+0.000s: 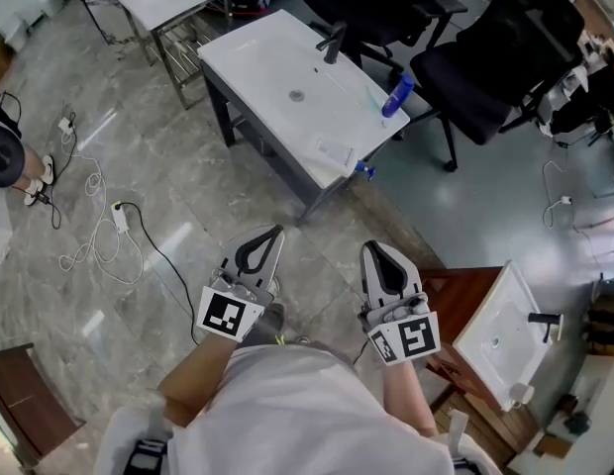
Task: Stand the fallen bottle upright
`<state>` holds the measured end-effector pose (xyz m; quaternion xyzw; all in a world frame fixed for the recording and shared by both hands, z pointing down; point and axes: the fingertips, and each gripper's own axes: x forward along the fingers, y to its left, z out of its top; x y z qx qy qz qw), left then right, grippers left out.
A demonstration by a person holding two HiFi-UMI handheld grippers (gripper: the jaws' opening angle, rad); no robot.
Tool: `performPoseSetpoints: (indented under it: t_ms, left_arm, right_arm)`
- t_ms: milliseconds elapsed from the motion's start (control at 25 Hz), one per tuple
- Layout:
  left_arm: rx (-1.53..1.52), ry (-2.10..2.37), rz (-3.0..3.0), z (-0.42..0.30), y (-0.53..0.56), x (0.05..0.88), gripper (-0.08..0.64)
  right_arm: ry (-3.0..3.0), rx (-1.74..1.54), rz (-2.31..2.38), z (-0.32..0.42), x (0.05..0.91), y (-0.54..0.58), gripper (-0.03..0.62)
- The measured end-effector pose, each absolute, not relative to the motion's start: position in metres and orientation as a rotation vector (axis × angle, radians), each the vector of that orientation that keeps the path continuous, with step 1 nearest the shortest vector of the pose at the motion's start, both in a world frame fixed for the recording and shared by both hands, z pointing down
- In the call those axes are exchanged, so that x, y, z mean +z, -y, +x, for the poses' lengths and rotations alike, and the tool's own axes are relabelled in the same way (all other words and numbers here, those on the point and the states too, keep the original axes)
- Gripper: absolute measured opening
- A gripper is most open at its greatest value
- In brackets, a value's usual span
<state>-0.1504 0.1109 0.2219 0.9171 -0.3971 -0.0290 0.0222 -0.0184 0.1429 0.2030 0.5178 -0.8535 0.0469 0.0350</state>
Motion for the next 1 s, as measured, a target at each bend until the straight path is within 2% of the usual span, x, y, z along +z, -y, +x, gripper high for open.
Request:
performPoseSetpoints:
  t_ms: [440,1000]
  left_arm:
    - [-0.097,1.141,2.867,-0.156,-0.046,0.225,0.017]
    - [-0.022,1.075,2.962,-0.079,0.002,0.215,0.017]
  right_arm:
    - [2.564,0.182,1.651,-0.024,0.205,-0.09,0.044]
    - [2.596,0.178,1.707,0.047,0.2,-0.029,0.043]
